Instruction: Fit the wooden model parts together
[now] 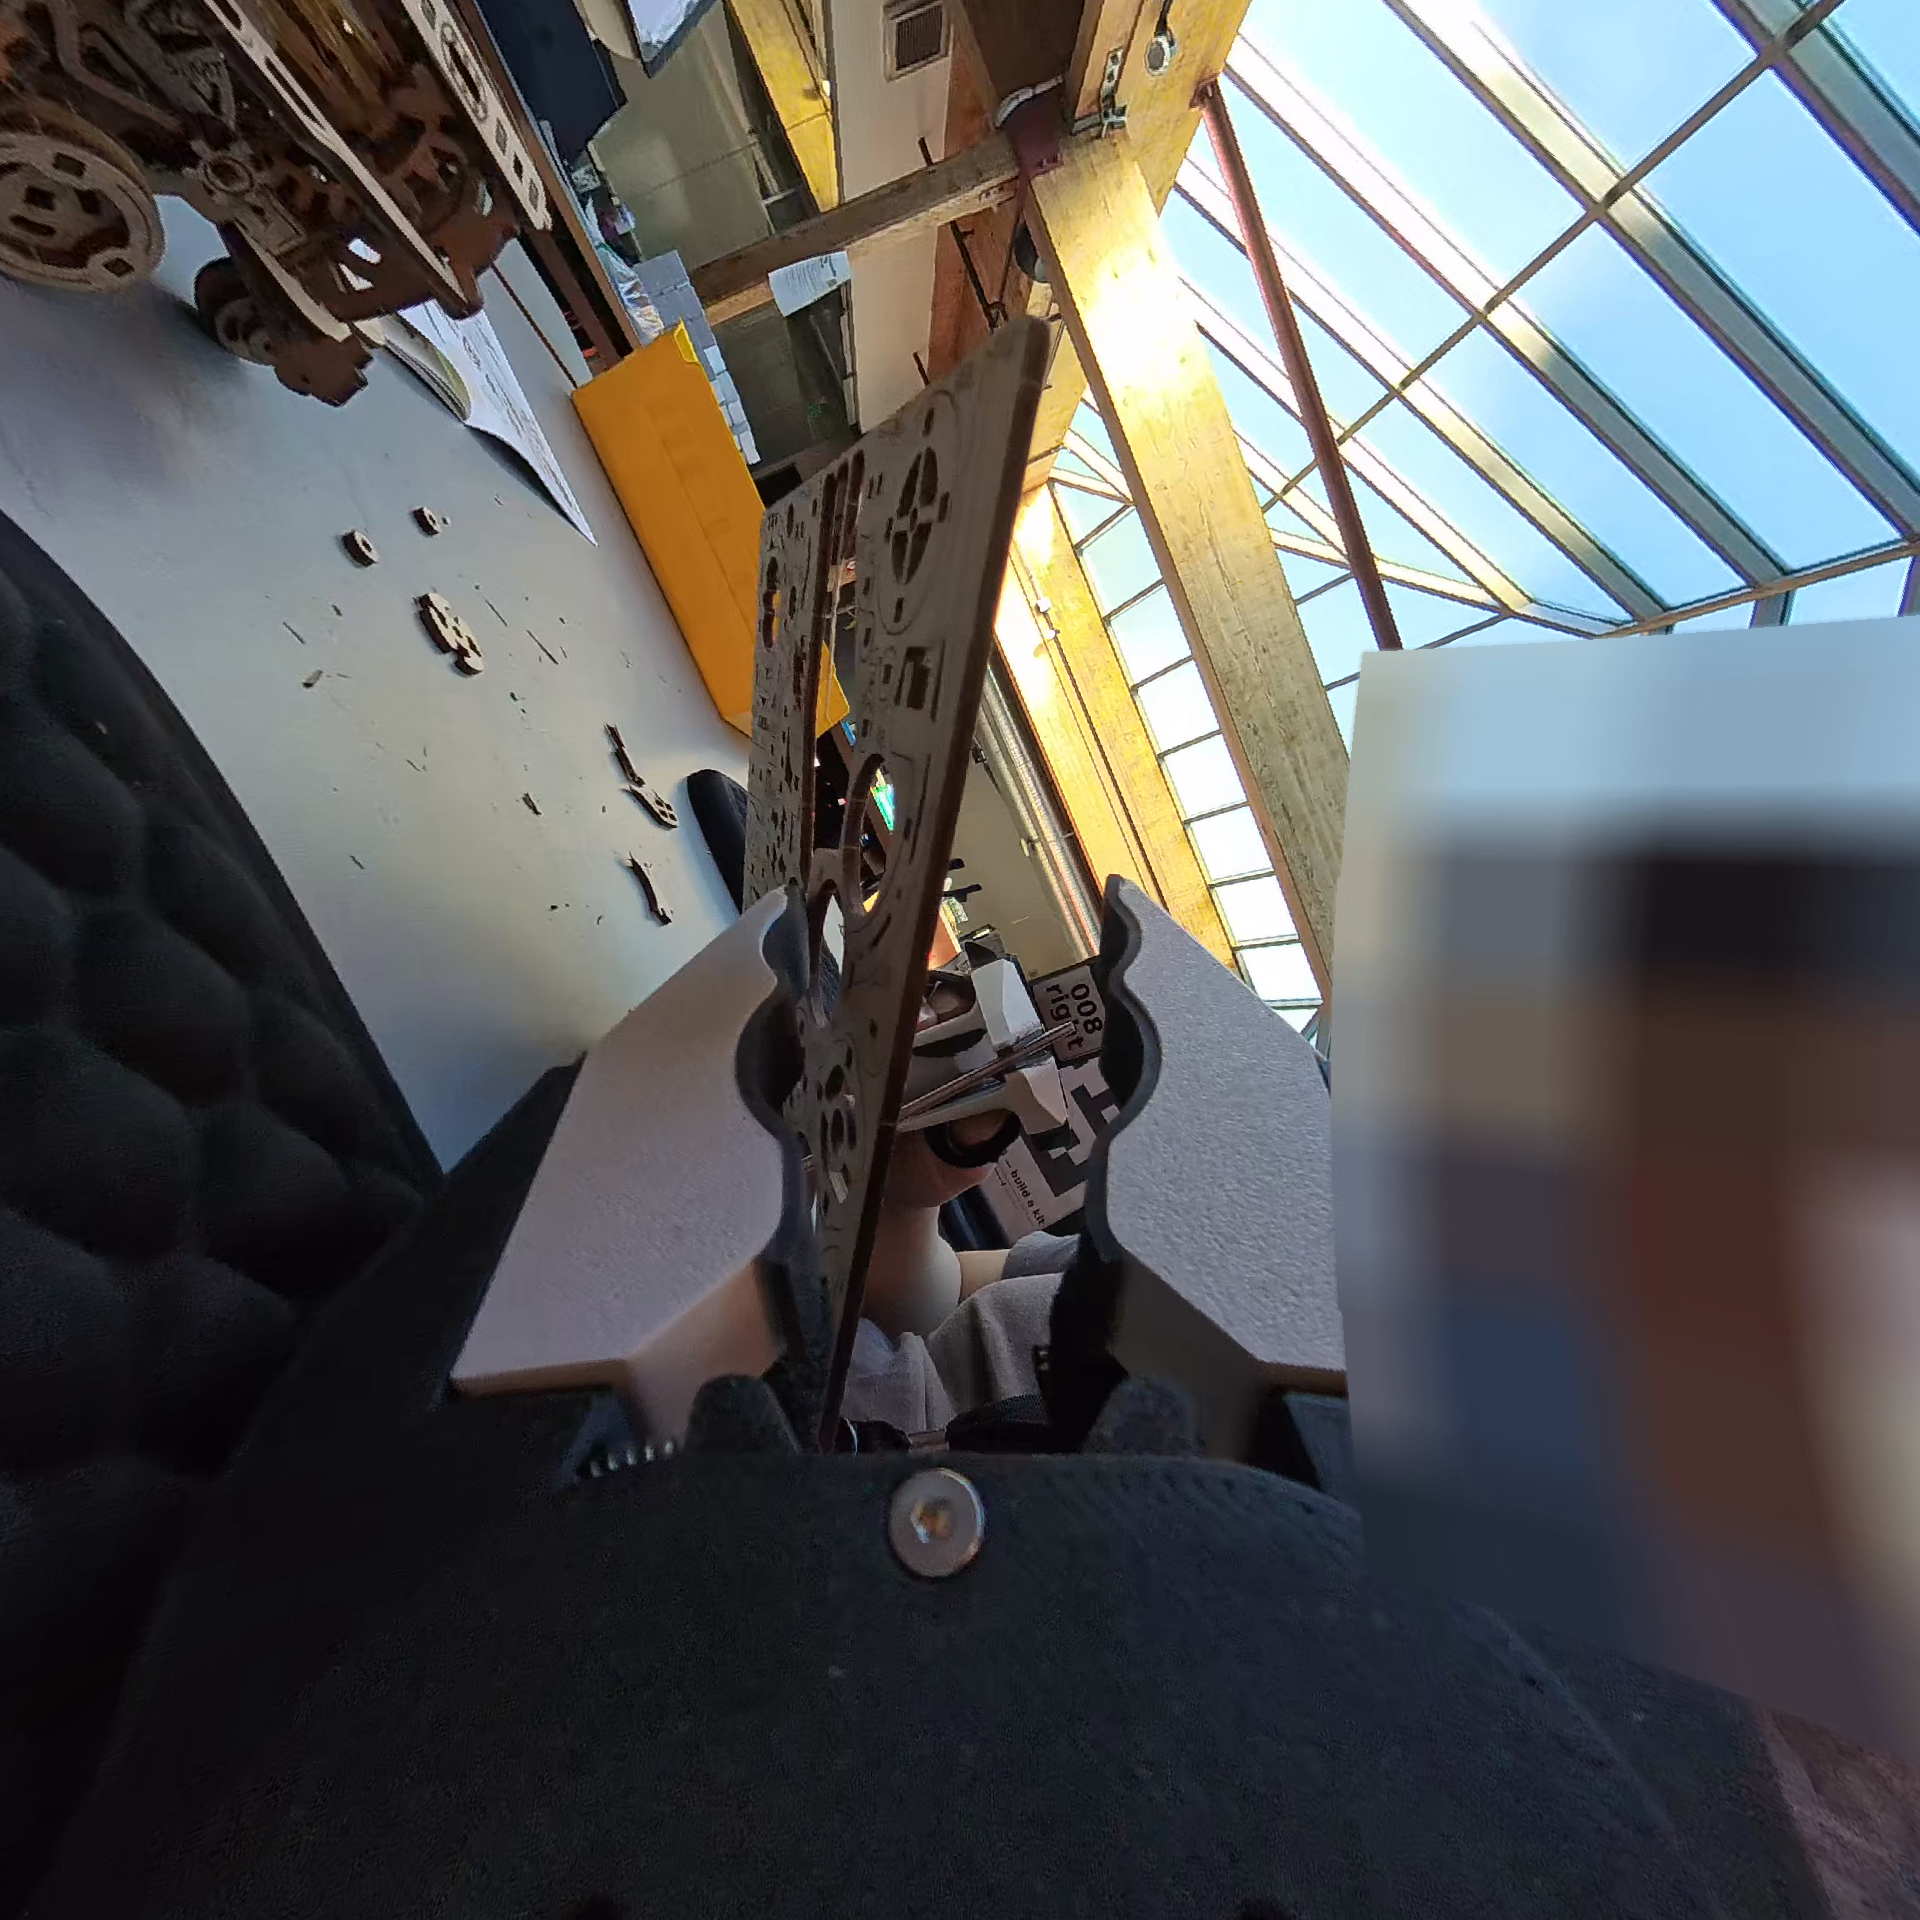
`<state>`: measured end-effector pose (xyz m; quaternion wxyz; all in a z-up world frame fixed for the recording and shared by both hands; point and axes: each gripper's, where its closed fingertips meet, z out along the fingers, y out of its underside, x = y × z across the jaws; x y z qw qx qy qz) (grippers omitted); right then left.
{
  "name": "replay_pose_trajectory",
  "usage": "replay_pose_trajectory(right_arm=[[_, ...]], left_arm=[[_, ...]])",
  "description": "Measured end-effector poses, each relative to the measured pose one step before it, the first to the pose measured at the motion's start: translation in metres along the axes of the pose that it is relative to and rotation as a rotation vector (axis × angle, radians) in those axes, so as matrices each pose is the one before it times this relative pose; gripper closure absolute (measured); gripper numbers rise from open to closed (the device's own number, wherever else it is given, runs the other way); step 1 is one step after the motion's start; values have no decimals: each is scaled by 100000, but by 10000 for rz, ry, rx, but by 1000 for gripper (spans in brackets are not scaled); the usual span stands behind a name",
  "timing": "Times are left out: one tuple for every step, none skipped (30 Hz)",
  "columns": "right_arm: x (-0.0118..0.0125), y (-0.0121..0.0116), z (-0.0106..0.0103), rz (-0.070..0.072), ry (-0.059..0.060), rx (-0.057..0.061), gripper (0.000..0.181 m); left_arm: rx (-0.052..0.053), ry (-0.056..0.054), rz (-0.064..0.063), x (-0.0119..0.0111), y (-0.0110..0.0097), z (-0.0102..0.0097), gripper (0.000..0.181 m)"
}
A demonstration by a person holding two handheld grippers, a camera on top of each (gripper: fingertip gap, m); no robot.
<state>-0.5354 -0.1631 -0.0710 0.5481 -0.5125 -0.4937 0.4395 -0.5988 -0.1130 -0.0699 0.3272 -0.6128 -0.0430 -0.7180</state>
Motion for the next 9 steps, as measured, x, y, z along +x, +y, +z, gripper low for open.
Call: replay_pose_trajectory(right_arm=[[4,-17,-27,-1,6,19,180],[12,-9,-27,-8,9,6,180],[15,-16,-43,-11,8,11,180],[16,-39,-44,0,6,36,180],[19,-41,-38,4,10,30,180],[18,-11,-35,13,2,17,180],[27,1,-11,24,-5,3,180],[9,-2,-4,23,-5,3,180],[5,-2,-4,13,-12,3,180]], left_arm=[[-18,18,-20,17,11,7,126],[-10,23,-44,19,-12,-5,126],[1,37,-56,20,-29,-21,124],[-4,23,-42,10,-23,-12,125],[-7,1,-9,-5,0,-12,125],[-3,-4,1,-9,-9,-6,125],[-3,-5,2,1,0,1,126],[-4,3,-5,3,-2,2,126],[3,9,-18,-1,-19,-2,126]])
